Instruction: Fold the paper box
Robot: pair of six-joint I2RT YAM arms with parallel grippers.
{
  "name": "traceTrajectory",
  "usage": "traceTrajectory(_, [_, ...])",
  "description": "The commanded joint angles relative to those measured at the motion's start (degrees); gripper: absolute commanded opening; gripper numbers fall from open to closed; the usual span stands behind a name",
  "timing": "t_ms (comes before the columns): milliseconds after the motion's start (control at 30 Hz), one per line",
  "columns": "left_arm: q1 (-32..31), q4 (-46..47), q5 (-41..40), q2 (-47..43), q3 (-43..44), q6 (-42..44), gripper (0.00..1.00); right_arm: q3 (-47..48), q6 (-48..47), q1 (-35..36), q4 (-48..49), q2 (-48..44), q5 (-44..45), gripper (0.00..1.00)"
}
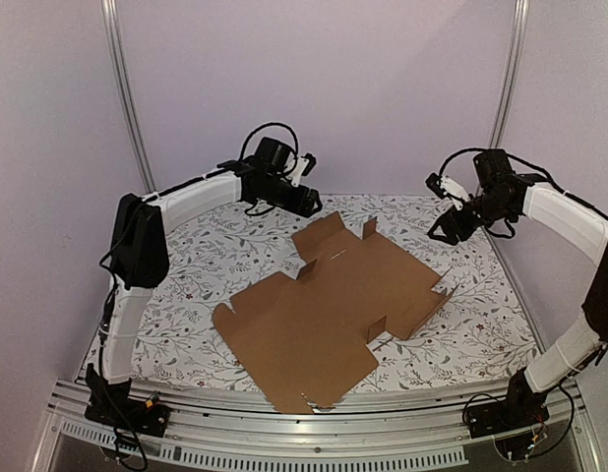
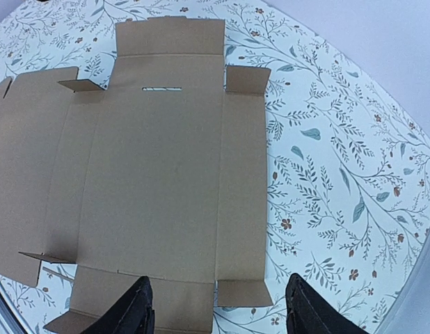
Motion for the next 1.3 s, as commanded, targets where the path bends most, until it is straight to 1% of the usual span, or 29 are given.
traceTrajectory(0, [2.5, -5.5, -0.8, 6.5, 3.9, 2.0, 0.78, -4.2, 3.4, -0.2, -0.3, -0.3, -3.2, 0.63])
traceTrajectory(67, [2.9, -5.5, -0.2, 8.4, 5.0, 2.7, 0.78, -5.6, 4.0, -0.5, 1.0, -0.4, -3.5, 0.63])
traceTrajectory(200, [3.7, -5.6, 4.6, 12.1, 6.2, 2.0, 0.77, -6.1, 5.5, -1.3, 1.6, 0.2, -3.1, 0.63])
traceTrajectory(300, [3.9, -5.6, 6.5, 14.9, 7.4, 1.7, 0.73, -6.3, 5.3, -2.5, 1.6, 0.2, -3.2, 0.63])
traceTrajectory(367, [4.0, -5.5, 8.7, 16.5, 8.5, 1.4, 0.68, -6.6, 5.6, -3.2, 1.6, 0.4, -3.8, 0.63])
traceTrajectory(500, [4.0, -3.8, 12.1, 18.1, 9.6, 1.1, 0.44, -7.0, 5.4, -4.3, 1.6, 0.5, -3.8, 0.63])
traceTrajectory(633, [3.9, -0.5, 16.2, 16.8, 7.6, 0.4, 0.17, -6.8, 5.1, -4.9, 1.6, 1.3, -3.5, 0.63])
traceTrajectory(700, [3.6, 2.0, 17.3, 14.2, 4.1, 0.9, 0.08, -6.3, 5.1, -4.9, 1.0, 2.5, -3.8, 0.63])
traceTrajectory(767, [3.0, 6.2, 17.9, 9.8, -2.3, 2.3, 0.02, -5.3, 5.4, -5.1, 0.3, 3.8, -4.6, 0.63])
traceTrajectory(800, [2.7, 9.1, 17.9, 5.8, -6.5, 3.0, 0.0, -4.7, 5.5, -5.3, 0.0, 4.4, -5.3, 0.63])
traceTrajectory(1033, [0.5, 29.2, 18.1, -15.1, -33.9, 6.3, 0.0, 1.6, 6.3, -7.1, -4.6, 10.4, -13.2, 0.67])
traceTrajectory(1067, [0.2, 31.8, 17.8, -17.7, -36.7, 6.6, 0.0, 2.7, 5.9, -7.1, -5.4, 10.9, -14.3, 0.67])
traceTrajectory(1133, [-0.2, 34.7, 17.6, -21.7, -40.7, 6.3, 0.0, 5.1, 5.2, -7.1, -6.8, 12.2, -16.8, 0.69])
traceTrajectory(1267, [-0.2, 35.9, 17.2, -26.4, -44.6, 5.9, 0.0, 10.9, 5.4, -7.1, -8.9, 14.8, -21.6, 0.69])
